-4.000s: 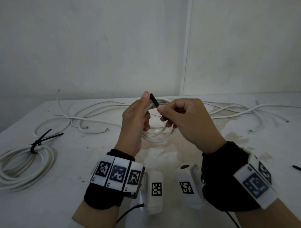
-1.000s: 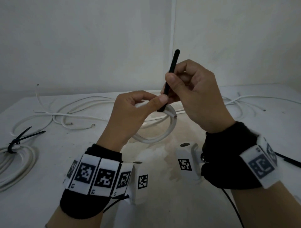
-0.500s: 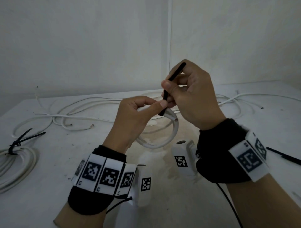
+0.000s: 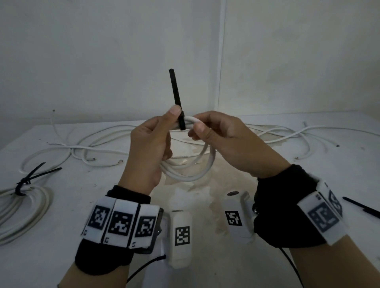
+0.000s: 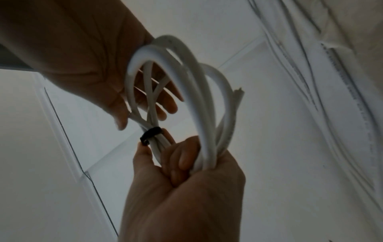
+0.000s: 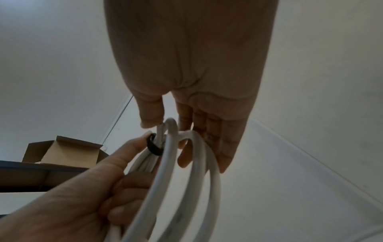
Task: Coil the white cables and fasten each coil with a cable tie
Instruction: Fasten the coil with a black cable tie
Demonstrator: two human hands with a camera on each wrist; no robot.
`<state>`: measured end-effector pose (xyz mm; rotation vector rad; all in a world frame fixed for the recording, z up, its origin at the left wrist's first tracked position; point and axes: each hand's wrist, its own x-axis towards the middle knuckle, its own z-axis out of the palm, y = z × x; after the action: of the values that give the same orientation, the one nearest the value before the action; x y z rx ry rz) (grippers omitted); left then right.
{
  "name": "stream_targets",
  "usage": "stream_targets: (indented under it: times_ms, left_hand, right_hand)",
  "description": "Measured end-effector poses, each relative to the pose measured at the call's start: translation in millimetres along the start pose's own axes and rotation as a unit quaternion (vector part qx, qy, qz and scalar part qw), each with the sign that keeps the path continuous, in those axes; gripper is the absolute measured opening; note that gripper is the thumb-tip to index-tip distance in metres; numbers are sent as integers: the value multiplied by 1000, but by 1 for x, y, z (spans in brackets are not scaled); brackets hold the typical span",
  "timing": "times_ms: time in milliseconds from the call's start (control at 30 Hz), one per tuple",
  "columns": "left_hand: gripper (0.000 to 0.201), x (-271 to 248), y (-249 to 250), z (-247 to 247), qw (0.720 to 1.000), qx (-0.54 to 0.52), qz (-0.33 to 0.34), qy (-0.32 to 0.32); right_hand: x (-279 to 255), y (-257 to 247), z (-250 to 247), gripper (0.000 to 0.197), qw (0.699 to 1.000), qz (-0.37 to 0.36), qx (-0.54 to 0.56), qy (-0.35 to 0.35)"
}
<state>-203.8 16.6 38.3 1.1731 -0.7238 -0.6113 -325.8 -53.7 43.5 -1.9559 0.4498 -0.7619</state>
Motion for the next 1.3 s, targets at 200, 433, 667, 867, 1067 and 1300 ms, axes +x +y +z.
stream_targets:
  times_ms: [200, 433, 667, 867, 1067, 1300]
  left_hand:
    - [31, 6, 1, -5, 1000, -16, -7, 21]
    - [31, 5, -2, -5, 999, 29, 24, 20]
    - [26, 8, 1, -7, 997, -50, -34, -52]
    - [34, 4, 0, -10, 984, 7, -58, -166]
    - [35, 1, 3, -17, 970, 55, -51, -230]
    - [19, 3, -1, -12, 986, 52, -22, -157]
  right_hand:
    - [-1, 2, -6, 13, 999, 9, 42, -24]
    - [1, 4, -5, 19, 998, 7, 65, 21]
    - [5, 7, -8, 22, 987, 3, 111, 113]
    - [7, 9, -13, 13, 976, 3, 134, 169]
    - [5, 6, -11, 18, 978, 2, 137, 155]
    - [3, 3, -9, 25, 994, 6, 41, 105]
